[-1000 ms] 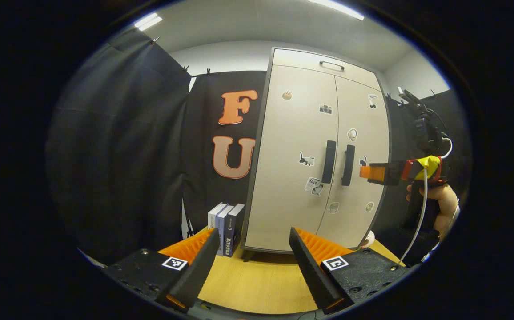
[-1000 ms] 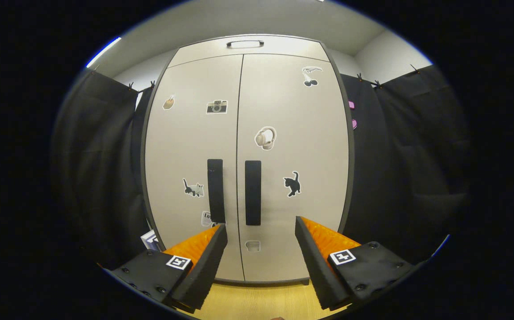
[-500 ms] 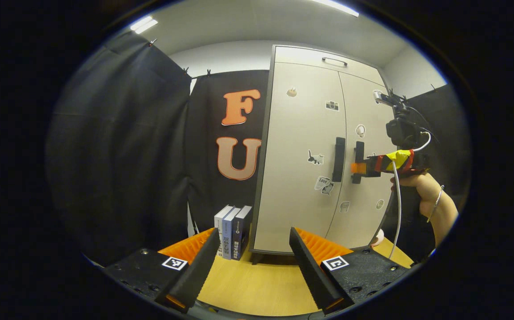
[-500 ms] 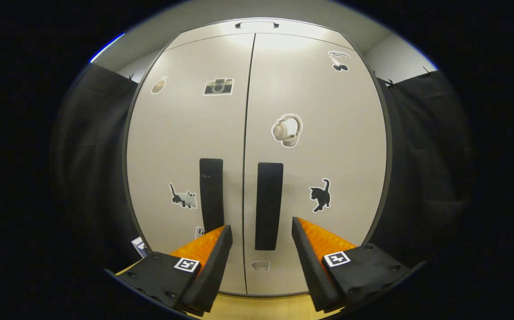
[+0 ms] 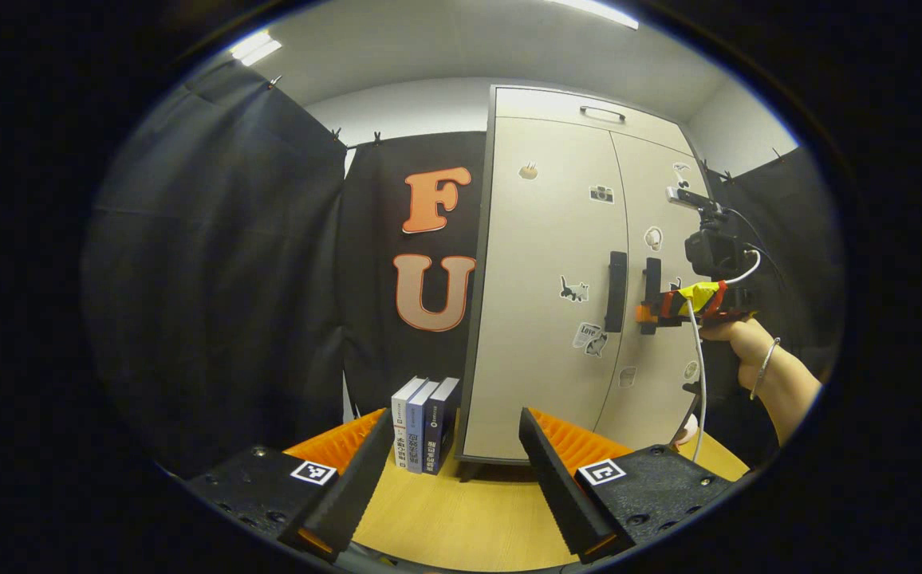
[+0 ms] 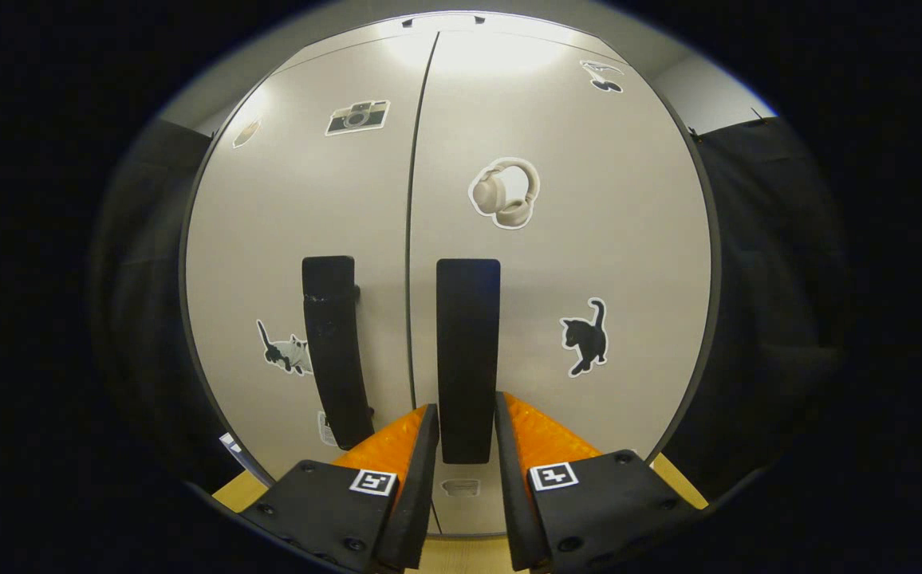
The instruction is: Open the right door of the double-door shoe cabinet with the right hand, and open the left door with the left hand.
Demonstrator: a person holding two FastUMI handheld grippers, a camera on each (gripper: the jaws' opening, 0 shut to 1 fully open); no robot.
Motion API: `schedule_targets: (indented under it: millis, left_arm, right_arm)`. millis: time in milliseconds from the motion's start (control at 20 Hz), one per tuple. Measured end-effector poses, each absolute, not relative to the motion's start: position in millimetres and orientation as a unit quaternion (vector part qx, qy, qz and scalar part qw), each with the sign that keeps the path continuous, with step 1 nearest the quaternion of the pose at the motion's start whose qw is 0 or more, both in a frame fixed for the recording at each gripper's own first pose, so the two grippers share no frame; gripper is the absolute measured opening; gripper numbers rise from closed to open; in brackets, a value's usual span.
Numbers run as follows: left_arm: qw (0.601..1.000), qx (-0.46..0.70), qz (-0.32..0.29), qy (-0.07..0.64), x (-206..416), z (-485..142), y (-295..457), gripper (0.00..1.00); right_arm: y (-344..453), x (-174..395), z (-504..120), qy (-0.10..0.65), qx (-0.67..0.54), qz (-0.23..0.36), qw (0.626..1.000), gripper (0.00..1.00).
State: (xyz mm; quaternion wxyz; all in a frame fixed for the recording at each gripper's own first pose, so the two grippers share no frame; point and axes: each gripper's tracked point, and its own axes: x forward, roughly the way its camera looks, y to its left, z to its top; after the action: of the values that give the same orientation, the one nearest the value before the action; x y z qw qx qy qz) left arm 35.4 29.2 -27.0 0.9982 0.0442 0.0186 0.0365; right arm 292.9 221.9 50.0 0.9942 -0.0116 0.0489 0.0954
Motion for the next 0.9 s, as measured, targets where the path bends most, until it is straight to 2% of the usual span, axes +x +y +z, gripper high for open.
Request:
schedule_targets:
  millis: [150, 250, 300, 400, 450, 550, 600, 650, 900]
  left_arm:
    - [0.998, 0.045, 0.042, 0.022, 35.9, -28.4, 30.9, 0.95]
    - [0.998, 0.043, 0.046, 0.025, 36.6, -28.8, 32.1, 0.95]
    - [0.998, 0.042, 0.047, 0.025, 35.1, -27.6, 32.4, 0.95]
    - [0.997, 0.042, 0.052, 0.024, 34.3, -25.4, 32.0, 0.95]
    - [0.997, 0.043, 0.054, 0.024, 33.5, -23.9, 31.8, 0.95]
    - [0.997, 0.046, 0.057, 0.023, 32.2, -21.5, 31.7, 0.95]
    - [0.997, 0.047, 0.059, 0.022, 32.5, -20.8, 31.9, 0.95]
    - [0.997, 0.047, 0.06, 0.022, 31.9, -19.7, 31.9, 0.92]
    - [0.997, 0.041, 0.061, 0.021, 32.0, -16.9, 30.4, 0.95]
  right_arm:
    - [222.6, 292.3, 50.0, 0.048, -0.012, 0.098, 0.994, 0.4]
    - [222.3, 290.0, 48.2, 0.049, -0.011, 0.099, 0.994, 0.41]
    - [222.6, 292.8, 48.5, 0.051, -0.01, 0.099, 0.994, 0.37]
    - [222.2, 293.2, 46.7, 0.054, -0.011, 0.099, 0.994, 0.37]
    - [221.5, 287.9, 47.8, 0.053, -0.012, 0.098, 0.994, 0.32]
    - [219.4, 283.5, 46.0, 0.055, -0.014, 0.1, 0.993, 0.31]
    - [219.8, 283.8, 47.5, 0.057, -0.011, 0.105, 0.993, 0.26]
    - [219.6, 282.8, 46.2, 0.062, -0.008, 0.111, 0.992, 0.25]
    - [213.5, 269.3, 48.2, 0.068, -0.014, 0.127, 0.989, 0.25]
